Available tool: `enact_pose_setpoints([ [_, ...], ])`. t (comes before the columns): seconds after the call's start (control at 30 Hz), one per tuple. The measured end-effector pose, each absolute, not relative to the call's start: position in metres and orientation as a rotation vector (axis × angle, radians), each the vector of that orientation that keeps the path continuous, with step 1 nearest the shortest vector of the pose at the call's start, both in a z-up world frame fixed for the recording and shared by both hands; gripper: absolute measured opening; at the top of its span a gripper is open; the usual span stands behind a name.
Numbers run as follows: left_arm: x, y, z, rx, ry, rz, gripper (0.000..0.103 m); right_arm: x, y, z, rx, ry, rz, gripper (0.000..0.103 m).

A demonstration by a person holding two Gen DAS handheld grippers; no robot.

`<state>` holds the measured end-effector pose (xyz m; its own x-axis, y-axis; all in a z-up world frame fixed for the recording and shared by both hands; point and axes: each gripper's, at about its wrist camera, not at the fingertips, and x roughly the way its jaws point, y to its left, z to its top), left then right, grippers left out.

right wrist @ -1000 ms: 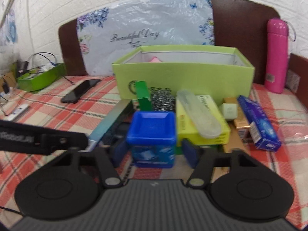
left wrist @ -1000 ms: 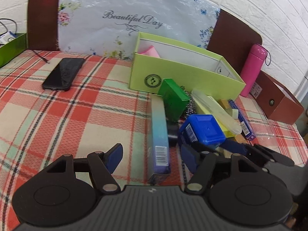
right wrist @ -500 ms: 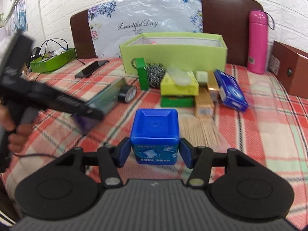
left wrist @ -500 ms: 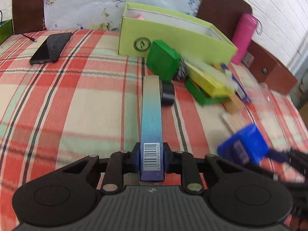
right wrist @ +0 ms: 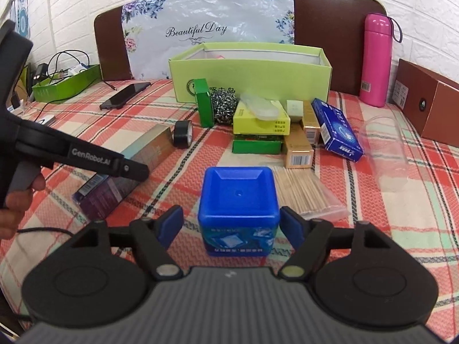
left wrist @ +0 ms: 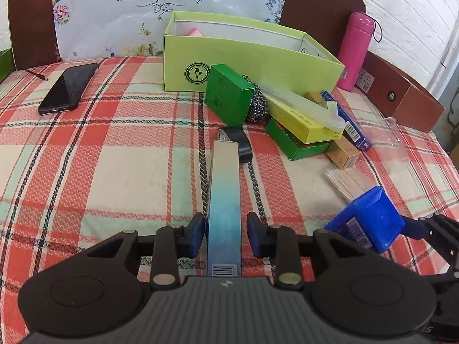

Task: Organize objects
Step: 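Carry both items into the lime-green box and open both tools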

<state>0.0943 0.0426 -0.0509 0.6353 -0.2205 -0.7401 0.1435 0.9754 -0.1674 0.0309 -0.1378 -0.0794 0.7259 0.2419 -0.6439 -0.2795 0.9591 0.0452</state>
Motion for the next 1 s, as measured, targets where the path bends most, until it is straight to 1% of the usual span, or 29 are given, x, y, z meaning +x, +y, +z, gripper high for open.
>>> enact_pose_setpoints([
  [0.13, 0.095, 0.039, -0.056, -0.053, 0.872, -0.216, 0.034, 0.036, -0.137, -0.082, -0.057, 0.715, 0.283, 0.073],
  [0.2, 0.095, 0.039, -0.057, -0.040, 0.867, -0.218, 0.034, 0.039, -0.137, -0.084, -0.052, 0.722, 0.285, 0.072],
  [0.33, 0.098, 0.039, -0.057, -0.034, 0.870, -0.228, 0.034, 0.043, -0.136, -0.087, -0.057, 0.740, 0.288, 0.062],
  [0.37, 0.098, 0.039, -0.057, -0.028, 0.868, -0.232, 0.034, 0.043, -0.136, -0.087, -0.062, 0.743, 0.285, 0.055],
  [0.4, 0.098, 0.039, -0.057, -0.027, 0.866, -0.231, 0.028, 0.044, -0.137, -0.087, -0.062, 0.746, 0.288, 0.055],
  [0.43, 0.097, 0.040, -0.056, -0.031, 0.863, -0.225, 0.023, 0.044, -0.137, -0.087, -0.060, 0.749, 0.293, 0.055],
  [0.6, 0.091, 0.040, -0.041, -0.060, 0.833, -0.254, 0.022, 0.046, -0.139, -0.071, -0.042, 0.733, 0.350, 0.054],
  [0.8, 0.091, 0.034, 0.004, -0.047, 0.712, -0.320, 0.022, 0.065, -0.148, -0.033, -0.023, 0.634, 0.386, 0.054],
  [1.0, 0.123, 0.025, 0.051, -0.077, 0.620, -0.371, 0.022, 0.100, -0.154, 0.009, -0.066, 0.539, 0.371, 0.054],
])
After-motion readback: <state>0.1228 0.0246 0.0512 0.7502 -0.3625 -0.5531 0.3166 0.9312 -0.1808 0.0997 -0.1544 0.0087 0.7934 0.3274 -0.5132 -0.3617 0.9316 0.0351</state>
